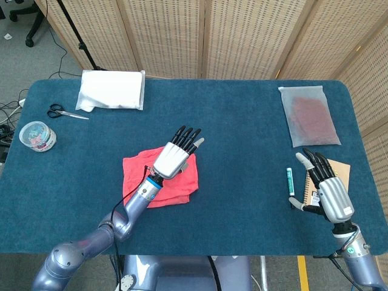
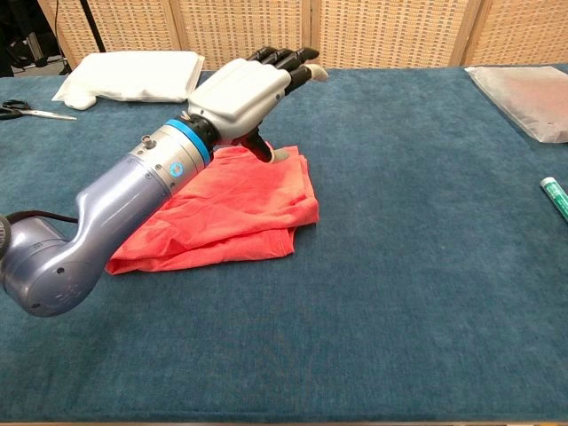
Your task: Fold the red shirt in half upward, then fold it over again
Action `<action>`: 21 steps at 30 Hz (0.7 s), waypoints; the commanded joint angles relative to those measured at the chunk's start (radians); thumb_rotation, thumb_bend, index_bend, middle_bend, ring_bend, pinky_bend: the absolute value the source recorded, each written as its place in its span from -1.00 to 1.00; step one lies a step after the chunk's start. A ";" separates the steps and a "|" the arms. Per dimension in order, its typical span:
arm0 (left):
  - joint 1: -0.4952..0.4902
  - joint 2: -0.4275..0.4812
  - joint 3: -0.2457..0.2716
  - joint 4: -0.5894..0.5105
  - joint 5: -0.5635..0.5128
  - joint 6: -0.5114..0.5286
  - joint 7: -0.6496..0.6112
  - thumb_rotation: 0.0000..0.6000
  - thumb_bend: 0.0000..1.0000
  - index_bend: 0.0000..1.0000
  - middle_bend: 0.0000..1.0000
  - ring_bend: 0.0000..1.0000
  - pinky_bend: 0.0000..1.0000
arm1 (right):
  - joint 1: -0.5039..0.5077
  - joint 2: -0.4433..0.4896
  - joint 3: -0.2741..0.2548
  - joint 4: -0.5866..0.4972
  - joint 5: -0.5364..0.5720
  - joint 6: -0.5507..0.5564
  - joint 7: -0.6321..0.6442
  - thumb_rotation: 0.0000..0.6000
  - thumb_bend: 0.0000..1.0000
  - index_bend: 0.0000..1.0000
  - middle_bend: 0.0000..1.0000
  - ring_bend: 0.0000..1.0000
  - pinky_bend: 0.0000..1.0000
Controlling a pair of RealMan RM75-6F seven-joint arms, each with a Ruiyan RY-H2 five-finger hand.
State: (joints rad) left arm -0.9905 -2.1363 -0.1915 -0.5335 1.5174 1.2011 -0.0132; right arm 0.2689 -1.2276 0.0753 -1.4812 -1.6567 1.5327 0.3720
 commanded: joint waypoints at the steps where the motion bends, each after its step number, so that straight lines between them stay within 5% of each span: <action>1: 0.027 0.092 -0.011 -0.104 -0.005 0.039 -0.007 1.00 -0.70 -1.00 -1.00 -1.00 -1.00 | 0.000 -0.002 -0.002 -0.002 -0.004 0.001 -0.006 1.00 -1.00 -1.00 -1.00 -1.00 -0.99; 9: 0.180 0.395 0.013 -0.460 -0.025 0.118 0.006 1.00 -0.99 -1.00 -1.00 -1.00 -1.00 | -0.002 -0.003 -0.004 -0.011 -0.014 0.009 -0.026 1.00 -1.00 -1.00 -1.00 -1.00 -0.99; 21: 0.527 0.850 0.110 -1.041 -0.202 0.240 0.163 1.00 -1.00 -1.00 -1.00 -1.00 -1.00 | -0.011 0.003 -0.002 -0.045 -0.015 0.017 -0.096 1.00 -1.00 -1.00 -1.00 -1.00 -0.99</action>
State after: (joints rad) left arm -0.5803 -1.4027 -0.1287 -1.4380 1.3877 1.3842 0.0805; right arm 0.2588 -1.2253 0.0742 -1.5237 -1.6700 1.5488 0.2786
